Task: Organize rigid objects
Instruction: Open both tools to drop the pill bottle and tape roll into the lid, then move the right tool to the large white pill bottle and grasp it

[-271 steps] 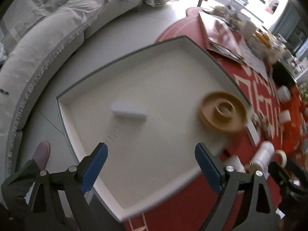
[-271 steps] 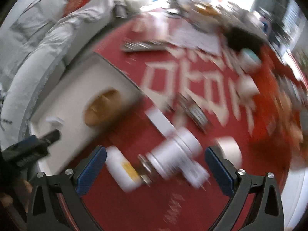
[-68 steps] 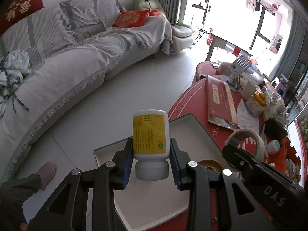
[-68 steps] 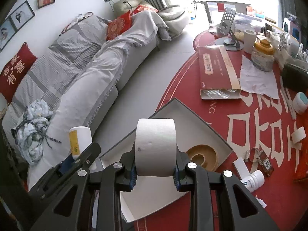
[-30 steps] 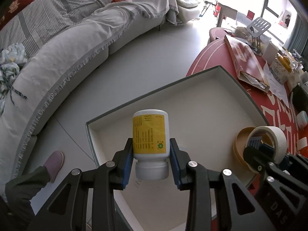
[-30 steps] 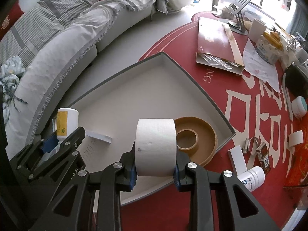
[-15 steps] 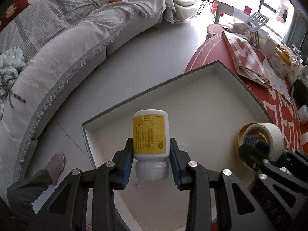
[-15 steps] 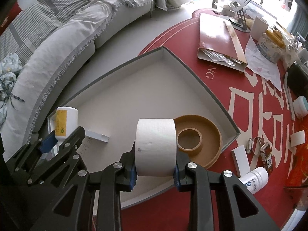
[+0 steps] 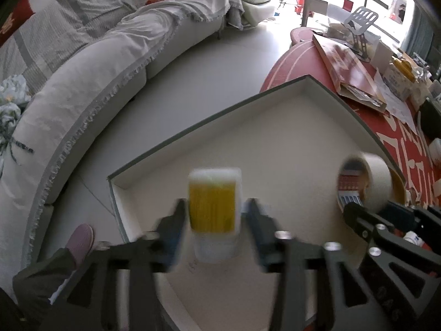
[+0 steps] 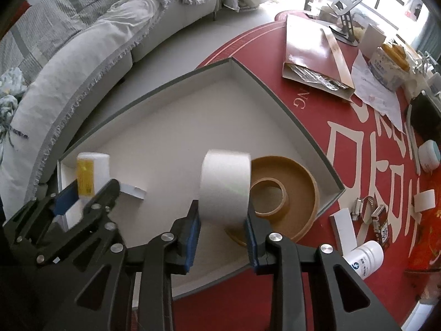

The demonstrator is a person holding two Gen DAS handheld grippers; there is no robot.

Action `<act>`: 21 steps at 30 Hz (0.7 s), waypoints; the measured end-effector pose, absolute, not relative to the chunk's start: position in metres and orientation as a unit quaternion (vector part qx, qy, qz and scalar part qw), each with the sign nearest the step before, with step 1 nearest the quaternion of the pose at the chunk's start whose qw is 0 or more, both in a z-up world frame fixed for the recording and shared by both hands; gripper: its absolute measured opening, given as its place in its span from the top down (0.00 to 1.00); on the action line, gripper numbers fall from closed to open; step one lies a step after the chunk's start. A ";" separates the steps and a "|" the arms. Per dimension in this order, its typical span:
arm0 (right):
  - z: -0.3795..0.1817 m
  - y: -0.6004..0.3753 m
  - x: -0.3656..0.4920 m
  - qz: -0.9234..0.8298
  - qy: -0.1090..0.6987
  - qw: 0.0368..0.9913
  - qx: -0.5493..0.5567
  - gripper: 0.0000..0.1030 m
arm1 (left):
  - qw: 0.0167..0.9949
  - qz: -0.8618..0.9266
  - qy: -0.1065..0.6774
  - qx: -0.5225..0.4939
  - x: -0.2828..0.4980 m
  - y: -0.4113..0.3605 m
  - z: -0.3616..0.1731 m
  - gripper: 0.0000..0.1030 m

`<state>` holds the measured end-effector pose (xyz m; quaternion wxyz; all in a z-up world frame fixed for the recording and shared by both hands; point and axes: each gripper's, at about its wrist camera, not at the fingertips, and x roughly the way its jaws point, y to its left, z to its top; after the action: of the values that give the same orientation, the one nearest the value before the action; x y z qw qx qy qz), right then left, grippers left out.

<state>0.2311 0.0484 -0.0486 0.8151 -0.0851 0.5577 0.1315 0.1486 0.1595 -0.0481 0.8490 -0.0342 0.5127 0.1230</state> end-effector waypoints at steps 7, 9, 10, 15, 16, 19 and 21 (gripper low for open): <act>-0.032 0.014 0.220 0.095 0.516 0.848 -0.072 0.09 | 0.837 0.128 0.529 -0.060 0.145 0.172 -0.048 0.09; -0.028 0.003 0.213 0.095 0.512 0.852 -0.059 0.09 | 0.841 0.127 0.523 -0.056 0.142 0.169 -0.043 0.00; -0.027 -0.002 0.211 0.095 0.510 0.853 -0.058 0.09 | 0.843 0.122 0.521 -0.057 0.141 0.167 -0.040 0.00; -0.023 -0.031 0.189 0.069 0.494 0.864 -0.074 0.09 | 0.842 0.102 0.525 -0.069 0.134 0.156 -0.031 0.00; -0.023 -0.038 0.184 0.063 0.493 0.865 -0.074 0.09 | 0.839 0.096 0.530 -0.074 0.134 0.156 -0.030 0.00; -0.026 -0.066 0.166 0.036 0.493 0.867 -0.068 0.09 | 0.839 0.083 0.533 -0.071 0.126 0.143 -0.025 0.00; -0.030 -0.089 0.158 0.005 0.495 0.867 -0.057 0.09 | 0.842 0.067 0.531 -0.066 0.119 0.132 -0.020 0.00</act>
<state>0.1577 -0.0889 -0.0297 0.8670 -0.0570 0.4949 0.0046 0.1189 0.1317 -0.0201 0.8424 -0.0660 0.5305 0.0669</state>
